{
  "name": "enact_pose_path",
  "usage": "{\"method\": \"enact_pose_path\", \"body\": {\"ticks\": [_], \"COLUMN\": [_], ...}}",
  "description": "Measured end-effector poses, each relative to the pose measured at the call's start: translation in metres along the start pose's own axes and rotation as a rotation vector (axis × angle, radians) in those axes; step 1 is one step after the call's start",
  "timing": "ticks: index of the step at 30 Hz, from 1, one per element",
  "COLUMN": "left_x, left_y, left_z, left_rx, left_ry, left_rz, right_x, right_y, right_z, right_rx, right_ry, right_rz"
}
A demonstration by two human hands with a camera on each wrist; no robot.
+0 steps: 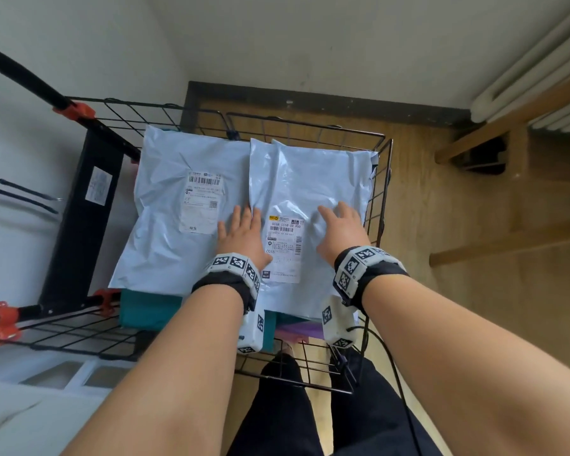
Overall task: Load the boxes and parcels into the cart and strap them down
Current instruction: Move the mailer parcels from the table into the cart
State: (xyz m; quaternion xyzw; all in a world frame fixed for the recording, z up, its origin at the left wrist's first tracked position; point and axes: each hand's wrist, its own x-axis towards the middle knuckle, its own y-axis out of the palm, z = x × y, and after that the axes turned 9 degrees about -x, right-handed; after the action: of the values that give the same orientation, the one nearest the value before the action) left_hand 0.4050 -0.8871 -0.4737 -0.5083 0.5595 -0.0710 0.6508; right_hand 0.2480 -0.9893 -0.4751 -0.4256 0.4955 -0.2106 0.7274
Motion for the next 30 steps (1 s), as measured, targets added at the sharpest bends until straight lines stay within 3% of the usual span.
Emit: {"method": "enact_pose_path", "body": {"ticks": [6, 15, 22, 30], "left_x": [0.019, 0.021, -0.017, -0.094], "left_y": [0.010, 0.011, -0.007, -0.023], "left_z": [0.006, 0.013, 0.018, 0.006], "left_rx": [0.109, 0.081, -0.155, -0.216], "left_ry": [0.027, 0.068, -0.016, -0.151], "left_rz": [0.049, 0.030, -0.161, -0.295], "right_x": [0.009, 0.013, -0.001, -0.028], "right_y": [0.018, 0.016, -0.013, -0.066], "right_z": [0.006, 0.007, 0.008, 0.022], "right_rx": [-0.119, -0.106, -0.082, -0.104], "right_ry": [0.075, 0.114, 0.081, -0.121], "right_rz": [0.191, 0.254, 0.181, 0.078]}}
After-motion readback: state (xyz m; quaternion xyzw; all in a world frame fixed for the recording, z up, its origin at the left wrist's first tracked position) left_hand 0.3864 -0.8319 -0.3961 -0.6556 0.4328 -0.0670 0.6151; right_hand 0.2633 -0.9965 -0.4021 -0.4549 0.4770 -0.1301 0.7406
